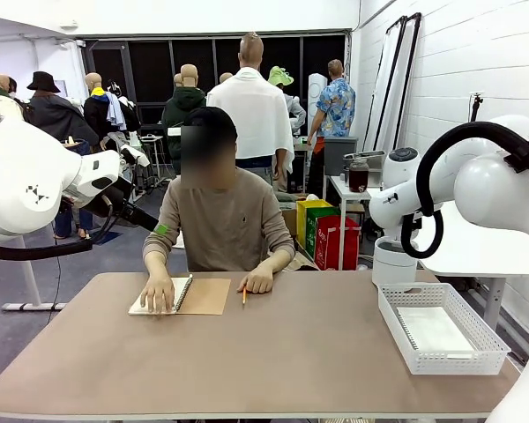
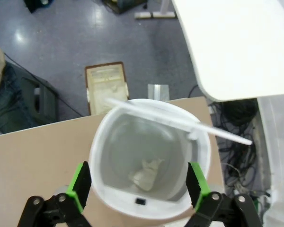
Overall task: Sort the paper based on its condition.
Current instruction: If a person hands you a paper, place it in the Organizing basket , and if it's crumpled, put it in the Trash can.
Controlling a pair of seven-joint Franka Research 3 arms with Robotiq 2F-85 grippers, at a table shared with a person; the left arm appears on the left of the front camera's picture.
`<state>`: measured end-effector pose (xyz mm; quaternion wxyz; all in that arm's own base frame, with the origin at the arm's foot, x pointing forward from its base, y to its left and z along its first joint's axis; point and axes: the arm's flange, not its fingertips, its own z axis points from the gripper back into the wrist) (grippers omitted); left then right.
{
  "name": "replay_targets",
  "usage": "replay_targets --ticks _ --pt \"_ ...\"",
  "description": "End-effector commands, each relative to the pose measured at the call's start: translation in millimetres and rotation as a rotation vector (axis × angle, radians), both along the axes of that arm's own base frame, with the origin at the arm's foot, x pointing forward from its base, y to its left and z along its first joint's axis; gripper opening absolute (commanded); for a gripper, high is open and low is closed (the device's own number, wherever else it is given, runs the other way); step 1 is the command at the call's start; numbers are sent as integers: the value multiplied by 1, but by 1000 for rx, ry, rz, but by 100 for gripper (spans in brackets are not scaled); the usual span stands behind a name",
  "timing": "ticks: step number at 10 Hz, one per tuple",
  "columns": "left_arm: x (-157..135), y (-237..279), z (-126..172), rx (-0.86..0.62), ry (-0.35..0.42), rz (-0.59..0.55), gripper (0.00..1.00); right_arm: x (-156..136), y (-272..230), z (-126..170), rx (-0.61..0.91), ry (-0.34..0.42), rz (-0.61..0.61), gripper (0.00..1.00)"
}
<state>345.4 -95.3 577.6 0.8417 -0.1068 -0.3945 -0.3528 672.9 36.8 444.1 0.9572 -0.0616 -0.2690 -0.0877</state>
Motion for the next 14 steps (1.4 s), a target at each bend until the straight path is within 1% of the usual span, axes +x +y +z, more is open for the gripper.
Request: replay_targets --ticks 1,2,3,4,7,9,10,11,12,14 --pt "0 1 -1 -3 4 -12 100 -18 29 13 59 36 95 100" --pt "0 1 -1 -3 4 -12 100 -28 43 17 82 47 161 100" --pt "0 1 -1 -3 4 -12 100 -37 55 20 90 46 210 100" --pt "0 1 -1 -3 4 -12 100 -51 68 25 87 43 287 100" --pt "0 1 -1 -3 4 -12 100 -93 95 34 97 25 572 100" --pt "0 1 -1 -3 4 -12 100 -109 106 32 125 48 707 100" --pt "0 1 -1 -3 4 -12 100 -112 107 33 146 66 751 100" --pt "0 1 -1 -3 4 -12 100 -100 99 33 173 41 737 100" --pt "0 1 -1 -3 4 -12 100 -106 126 34 107 40 690 100" --pt "0 1 -1 -3 4 -12 100 -106 126 34 107 40 690 100"
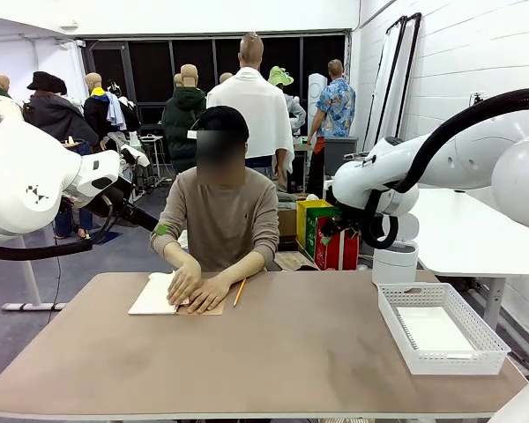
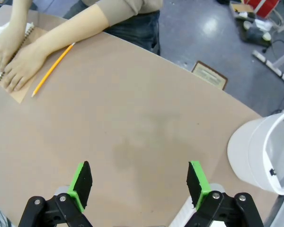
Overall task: Sort the paper based on its condition.
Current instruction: If a person hands you a paper, place it in the Organizing basket , and if it's crumpled, put it in the Trash can.
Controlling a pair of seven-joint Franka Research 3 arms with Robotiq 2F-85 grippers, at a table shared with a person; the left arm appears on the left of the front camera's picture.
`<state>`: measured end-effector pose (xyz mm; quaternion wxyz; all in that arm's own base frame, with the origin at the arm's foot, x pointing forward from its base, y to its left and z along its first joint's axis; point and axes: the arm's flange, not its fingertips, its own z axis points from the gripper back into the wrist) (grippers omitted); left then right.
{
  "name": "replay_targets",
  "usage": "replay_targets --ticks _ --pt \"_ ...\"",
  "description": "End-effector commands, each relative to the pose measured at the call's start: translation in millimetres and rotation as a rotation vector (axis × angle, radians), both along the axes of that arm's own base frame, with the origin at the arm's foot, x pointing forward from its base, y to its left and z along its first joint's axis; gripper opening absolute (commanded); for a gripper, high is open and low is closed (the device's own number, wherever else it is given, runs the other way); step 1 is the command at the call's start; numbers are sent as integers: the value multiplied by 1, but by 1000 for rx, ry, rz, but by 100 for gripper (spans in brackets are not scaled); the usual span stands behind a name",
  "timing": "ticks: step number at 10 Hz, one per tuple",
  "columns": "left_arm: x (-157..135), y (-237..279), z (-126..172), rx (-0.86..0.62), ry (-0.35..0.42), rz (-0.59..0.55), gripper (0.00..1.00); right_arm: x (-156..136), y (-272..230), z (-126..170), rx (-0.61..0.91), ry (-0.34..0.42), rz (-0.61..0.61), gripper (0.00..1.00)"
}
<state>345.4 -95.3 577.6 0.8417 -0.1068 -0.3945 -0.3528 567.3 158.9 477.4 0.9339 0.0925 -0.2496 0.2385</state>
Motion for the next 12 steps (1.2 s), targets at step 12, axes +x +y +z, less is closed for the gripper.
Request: replay_targets --ticks 12 --pt "0 1 -1 -3 4 -12 100 -135 20 53 88 -242 270 100"
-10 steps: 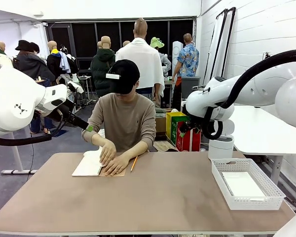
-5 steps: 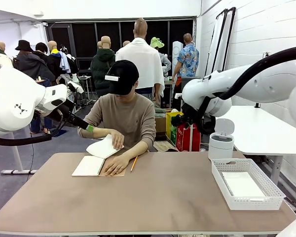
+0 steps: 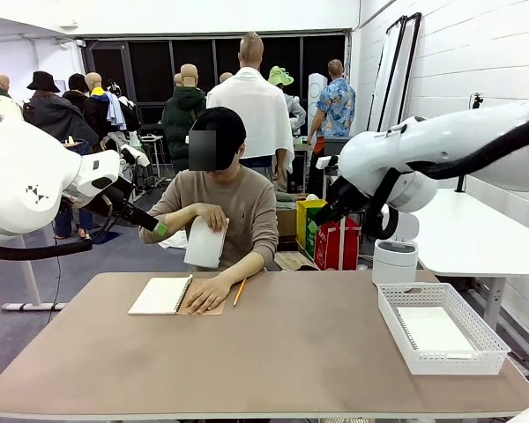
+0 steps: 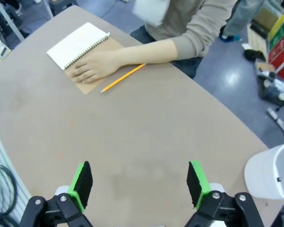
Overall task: Sort the paper based on its condition.
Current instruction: If a person hands you a paper, place it in the Organizing basket , and if it's crumpled, put it in the Trash can.
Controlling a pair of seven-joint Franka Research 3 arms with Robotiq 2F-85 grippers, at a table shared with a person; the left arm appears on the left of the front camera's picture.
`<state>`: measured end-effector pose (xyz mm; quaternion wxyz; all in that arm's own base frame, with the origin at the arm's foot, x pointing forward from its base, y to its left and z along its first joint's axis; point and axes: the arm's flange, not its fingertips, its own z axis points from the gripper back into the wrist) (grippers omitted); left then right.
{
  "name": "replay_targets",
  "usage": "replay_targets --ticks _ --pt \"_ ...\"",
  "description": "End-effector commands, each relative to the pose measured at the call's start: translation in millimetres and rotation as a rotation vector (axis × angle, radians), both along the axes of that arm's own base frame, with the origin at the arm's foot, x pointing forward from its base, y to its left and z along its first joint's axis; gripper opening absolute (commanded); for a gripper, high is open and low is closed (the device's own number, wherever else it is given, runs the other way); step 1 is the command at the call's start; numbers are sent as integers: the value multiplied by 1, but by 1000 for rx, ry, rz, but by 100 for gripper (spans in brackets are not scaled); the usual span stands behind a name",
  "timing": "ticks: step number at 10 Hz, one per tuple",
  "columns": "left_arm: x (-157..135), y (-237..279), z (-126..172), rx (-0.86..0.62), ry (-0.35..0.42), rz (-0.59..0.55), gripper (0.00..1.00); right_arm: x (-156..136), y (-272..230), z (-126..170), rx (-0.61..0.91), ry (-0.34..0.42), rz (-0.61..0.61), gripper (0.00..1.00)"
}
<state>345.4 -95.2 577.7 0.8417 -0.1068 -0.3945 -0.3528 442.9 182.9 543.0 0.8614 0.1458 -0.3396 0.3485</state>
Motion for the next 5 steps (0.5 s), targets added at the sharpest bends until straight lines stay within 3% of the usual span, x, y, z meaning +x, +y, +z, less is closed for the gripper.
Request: replay_targets --ticks 1,5 --pt "0 1 -1 -3 4 -12 100 -20 -5 -9 -5 -54 28 100" --pt "0 1 -1 -3 4 -12 100 -27 -3 -8 34 -37 89 100"
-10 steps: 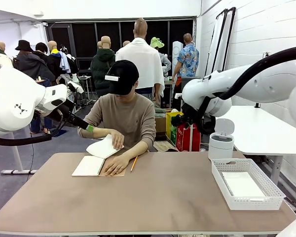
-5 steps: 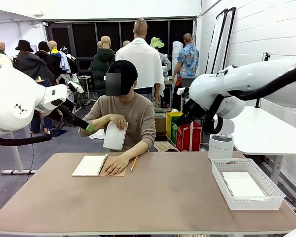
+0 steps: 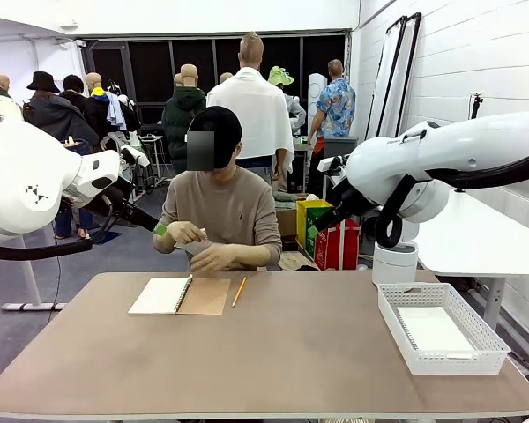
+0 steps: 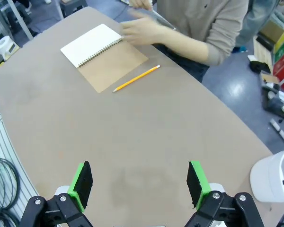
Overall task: Sort the paper based on its condition.
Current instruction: If a person hands you a paper, place it in the Organizing basket , and if it's crumpled, put it in the Trash can.
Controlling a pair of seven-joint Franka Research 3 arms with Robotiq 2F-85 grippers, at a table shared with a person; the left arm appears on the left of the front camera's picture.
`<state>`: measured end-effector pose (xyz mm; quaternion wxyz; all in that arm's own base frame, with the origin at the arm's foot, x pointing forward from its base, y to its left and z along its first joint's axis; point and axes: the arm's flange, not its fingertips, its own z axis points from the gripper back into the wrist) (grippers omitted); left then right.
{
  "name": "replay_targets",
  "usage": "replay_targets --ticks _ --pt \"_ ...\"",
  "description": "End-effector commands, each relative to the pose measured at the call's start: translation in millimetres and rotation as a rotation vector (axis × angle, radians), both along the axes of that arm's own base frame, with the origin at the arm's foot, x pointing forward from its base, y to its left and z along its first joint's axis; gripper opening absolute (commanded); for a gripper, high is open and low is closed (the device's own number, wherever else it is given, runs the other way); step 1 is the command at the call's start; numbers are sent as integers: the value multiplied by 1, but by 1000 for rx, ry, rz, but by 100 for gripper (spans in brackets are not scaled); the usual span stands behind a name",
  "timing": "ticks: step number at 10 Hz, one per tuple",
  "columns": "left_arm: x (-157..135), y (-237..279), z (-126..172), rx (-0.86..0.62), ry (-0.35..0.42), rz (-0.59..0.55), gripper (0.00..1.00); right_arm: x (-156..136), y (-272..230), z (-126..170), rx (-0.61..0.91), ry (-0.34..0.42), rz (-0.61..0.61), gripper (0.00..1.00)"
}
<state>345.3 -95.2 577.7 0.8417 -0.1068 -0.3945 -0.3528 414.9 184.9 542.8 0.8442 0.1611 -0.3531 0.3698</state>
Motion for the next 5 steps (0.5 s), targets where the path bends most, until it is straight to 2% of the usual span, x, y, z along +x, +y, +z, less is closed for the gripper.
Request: replay_targets --ticks 1,2,5 --pt "0 1 -1 -3 4 -12 100 3 -3 -11 2 -5 -7 100" --pt "0 1 -1 -3 4 -12 100 0 0 0 0 0 0 100" --pt "0 1 -1 -3 4 -12 100 0 0 0 0 0 0 100"
